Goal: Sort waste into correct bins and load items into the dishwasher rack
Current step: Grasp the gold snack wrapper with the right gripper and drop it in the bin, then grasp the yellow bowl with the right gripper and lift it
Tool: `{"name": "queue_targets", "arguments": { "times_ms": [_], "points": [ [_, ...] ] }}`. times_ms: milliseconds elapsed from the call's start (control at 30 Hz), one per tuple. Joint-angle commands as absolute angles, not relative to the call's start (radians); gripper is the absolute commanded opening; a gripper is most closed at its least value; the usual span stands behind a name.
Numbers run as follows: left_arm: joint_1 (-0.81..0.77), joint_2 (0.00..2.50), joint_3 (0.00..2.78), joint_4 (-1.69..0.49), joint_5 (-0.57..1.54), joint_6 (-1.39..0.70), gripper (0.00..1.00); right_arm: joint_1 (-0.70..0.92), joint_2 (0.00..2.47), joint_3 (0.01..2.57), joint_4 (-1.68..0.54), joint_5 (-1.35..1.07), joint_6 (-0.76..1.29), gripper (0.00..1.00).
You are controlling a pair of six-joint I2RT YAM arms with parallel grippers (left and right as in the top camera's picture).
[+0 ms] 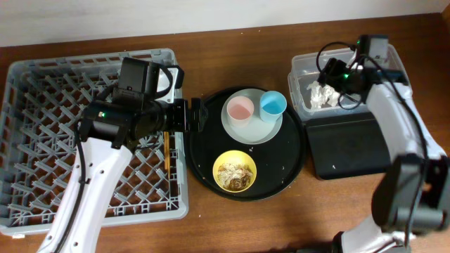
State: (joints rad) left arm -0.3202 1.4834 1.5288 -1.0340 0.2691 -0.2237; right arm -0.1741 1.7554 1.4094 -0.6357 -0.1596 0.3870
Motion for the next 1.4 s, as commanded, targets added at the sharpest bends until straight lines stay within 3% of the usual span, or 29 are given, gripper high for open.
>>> {"name": "queue_targets", "arguments": {
  "times_ms": [0,133,233,400,500,567,833,933,1000,1100,1200,1300,1367],
  "points": [
    [-0.319,1.469,1.537,-1.034,0.266,-0.211,0.99,-0.138,1.553,1.494,-0.839,-0.358,0.215,0.73],
    [-0.319,1.47,1.537,-1.034,0.266,-0.211,0.99,0.126,1.454,1.489,-1.175,-0.37,0.065,0.71],
    [-0.319,1.469,1.537,-0.983,0.265,-0.214,0.99,0.38,1.467,1.427,-1.211,-0.321,0.049,0.69],
    [-0.226,1.465,1.537,-0.995,-0.032,-0.261,0.99,0.675,1.468,1.276,-1.074,-0.289,0.05,0.69],
    [-0.136,1.465,1.537,-1.028,-0.049,-0.26,0.99,0.811,1.473,1.136,-0.87,-0.2,0.064,0.62],
    [-0.097,1.465,1.537,-1.049,-0.049,-0.26,0.99,0.876,1.491,1.069,-0.775,-0.097,0.064,0.5],
    [-0.091,1.466,1.537,-1.053,-0.049,-0.26,0.99,0.929,1.684,1.044,-0.645,0.008,0.095,0.46],
    [-0.091,1.466,1.537,-1.053,-0.049,-0.26,0.99,0.929,1.713,1.044,-0.645,0.013,0.094,0.38],
    [-0.091,1.466,1.537,-1.053,-0.049,-0.26,0.99,0.929,1.713,1.044,-0.642,0.014,0.094,0.25],
    [-0.091,1.466,1.537,-1.053,-0.049,-0.26,0.99,0.929,1.713,1.044,-0.669,0.013,0.094,0.17],
    [-0.091,1.466,1.537,-1.053,-0.049,-0.26,0.99,0.929,1.713,1.045,-0.669,0.012,0.094,0.14],
    [-0.091,1.466,1.537,-1.053,-0.049,-0.26,0.99,0.929,1.713,1.045,-0.67,0.012,0.094,0.04],
    [-0.091,1.466,1.537,-1.053,-0.049,-0.26,0.99,0.929,1.711,1.054,-0.682,0.012,0.094,0.04]
  ]
}}
